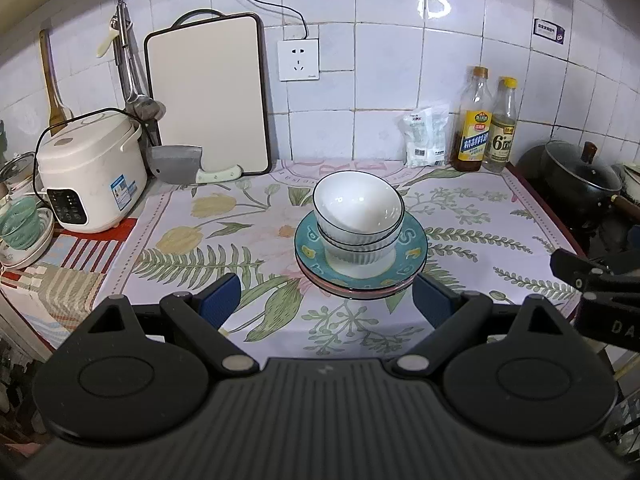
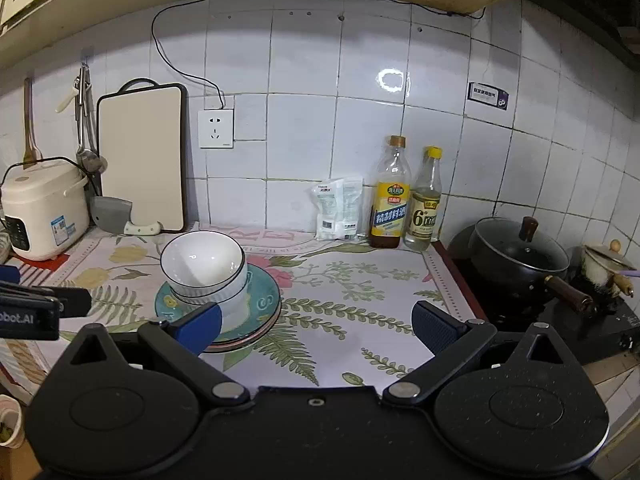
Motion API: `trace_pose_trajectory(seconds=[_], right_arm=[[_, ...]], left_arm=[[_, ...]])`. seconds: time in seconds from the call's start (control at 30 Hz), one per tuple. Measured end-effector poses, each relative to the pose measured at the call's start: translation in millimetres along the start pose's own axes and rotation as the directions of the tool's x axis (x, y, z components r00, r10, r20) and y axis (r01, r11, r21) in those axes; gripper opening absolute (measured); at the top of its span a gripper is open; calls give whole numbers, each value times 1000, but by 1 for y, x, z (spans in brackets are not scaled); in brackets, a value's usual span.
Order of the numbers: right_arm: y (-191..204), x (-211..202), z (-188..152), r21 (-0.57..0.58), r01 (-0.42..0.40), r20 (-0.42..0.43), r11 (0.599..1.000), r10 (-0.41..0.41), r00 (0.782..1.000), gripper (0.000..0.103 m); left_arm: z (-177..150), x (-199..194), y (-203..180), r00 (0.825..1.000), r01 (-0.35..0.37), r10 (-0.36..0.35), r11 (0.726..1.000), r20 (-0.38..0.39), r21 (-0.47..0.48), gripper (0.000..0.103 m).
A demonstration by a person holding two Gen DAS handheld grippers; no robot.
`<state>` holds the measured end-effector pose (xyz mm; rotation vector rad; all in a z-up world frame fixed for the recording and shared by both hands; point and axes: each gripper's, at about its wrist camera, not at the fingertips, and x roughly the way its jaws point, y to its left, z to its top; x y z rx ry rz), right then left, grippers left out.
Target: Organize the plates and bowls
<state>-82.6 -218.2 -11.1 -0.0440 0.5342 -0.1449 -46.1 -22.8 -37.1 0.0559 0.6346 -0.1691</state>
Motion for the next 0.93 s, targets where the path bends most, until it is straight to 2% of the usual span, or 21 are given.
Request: trace_pose_trajectory(seconds=[0.93], right_arm=[[2,2,-6,-9,22,-7,1000,-22,1000,103]], left_arm=[[-2,4,1,1000,-22,22,1000,2,-8,95]])
